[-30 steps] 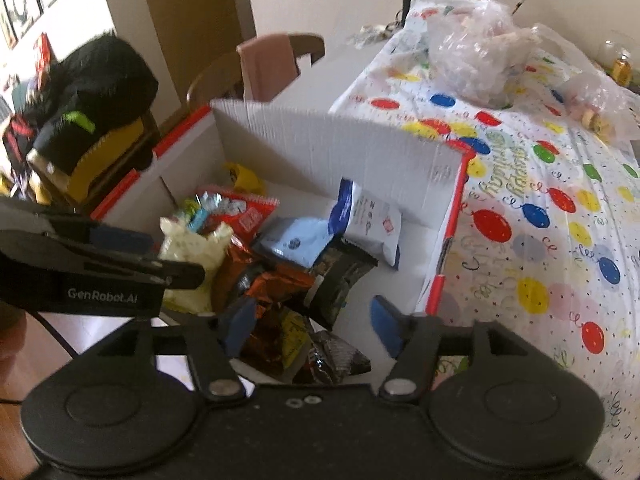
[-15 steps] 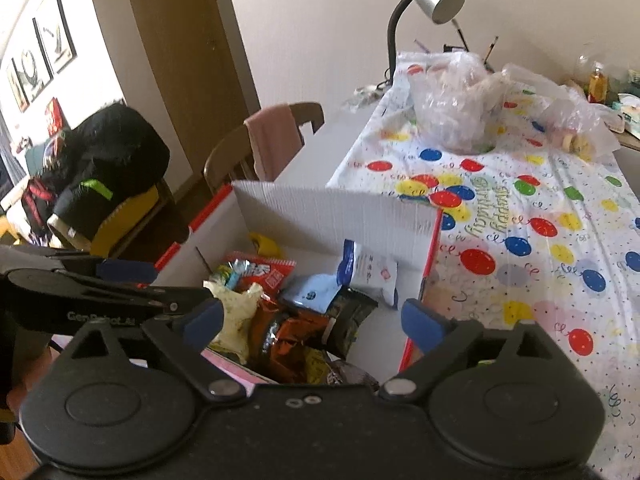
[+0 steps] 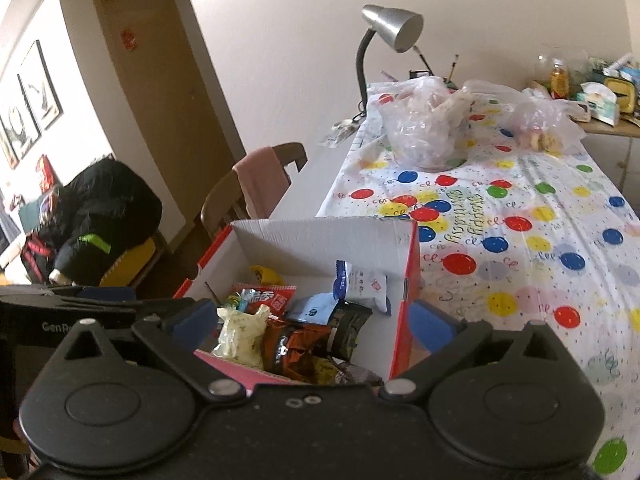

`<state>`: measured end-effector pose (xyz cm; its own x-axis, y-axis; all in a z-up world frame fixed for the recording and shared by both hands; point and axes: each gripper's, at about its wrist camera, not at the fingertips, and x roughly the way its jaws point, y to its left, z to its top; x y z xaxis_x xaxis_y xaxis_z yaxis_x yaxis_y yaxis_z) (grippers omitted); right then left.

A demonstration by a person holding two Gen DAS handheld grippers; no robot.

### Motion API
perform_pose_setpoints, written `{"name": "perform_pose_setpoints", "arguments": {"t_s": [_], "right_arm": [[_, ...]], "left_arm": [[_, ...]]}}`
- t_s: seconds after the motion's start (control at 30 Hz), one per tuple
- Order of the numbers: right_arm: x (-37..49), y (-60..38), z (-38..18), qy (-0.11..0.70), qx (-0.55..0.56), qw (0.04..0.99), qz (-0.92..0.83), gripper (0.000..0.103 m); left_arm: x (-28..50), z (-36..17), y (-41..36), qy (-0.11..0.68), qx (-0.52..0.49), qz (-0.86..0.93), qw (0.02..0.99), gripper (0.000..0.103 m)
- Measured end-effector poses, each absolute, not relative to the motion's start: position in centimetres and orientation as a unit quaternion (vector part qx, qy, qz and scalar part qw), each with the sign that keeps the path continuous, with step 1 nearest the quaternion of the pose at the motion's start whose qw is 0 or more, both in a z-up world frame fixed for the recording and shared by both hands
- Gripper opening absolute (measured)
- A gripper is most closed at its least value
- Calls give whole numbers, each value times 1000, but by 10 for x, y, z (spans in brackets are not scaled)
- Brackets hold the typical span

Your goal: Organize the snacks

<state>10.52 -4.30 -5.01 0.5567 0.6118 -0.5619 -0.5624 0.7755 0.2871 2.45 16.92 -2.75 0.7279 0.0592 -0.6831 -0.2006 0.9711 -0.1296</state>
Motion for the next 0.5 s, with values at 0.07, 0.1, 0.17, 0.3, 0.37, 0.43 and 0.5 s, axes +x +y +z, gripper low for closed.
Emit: {"name": "perform_pose_setpoints", "arguments": {"t_s": [0.07, 0.1, 0.17, 0.3, 0.37, 0.43, 0.5], "right_arm": [[99, -46, -47, 330, 46, 883, 331, 103], [96, -47, -46, 326, 48, 884, 332, 103], [91, -48, -42, 316, 44, 887, 333, 103], [85, -49, -36, 307, 38, 891, 331, 103], [83, -50, -34, 305, 37, 893, 328, 103], [81, -51, -34, 306, 36, 896, 320, 103], [80, -51, -35, 313, 31, 898, 308, 103]], "left_arm": [[21, -25, 165, 359, -96, 69, 926, 101], [19, -24, 163, 357, -95, 71, 926, 101], [17, -22, 159, 355, -91, 75, 927, 101], [12, -19, 157, 350, -84, 86, 929, 101], [10, -18, 158, 350, -89, 92, 928, 101], [8, -17, 158, 350, -92, 97, 927, 101], [5, -15, 157, 346, -90, 102, 928, 101]]}}
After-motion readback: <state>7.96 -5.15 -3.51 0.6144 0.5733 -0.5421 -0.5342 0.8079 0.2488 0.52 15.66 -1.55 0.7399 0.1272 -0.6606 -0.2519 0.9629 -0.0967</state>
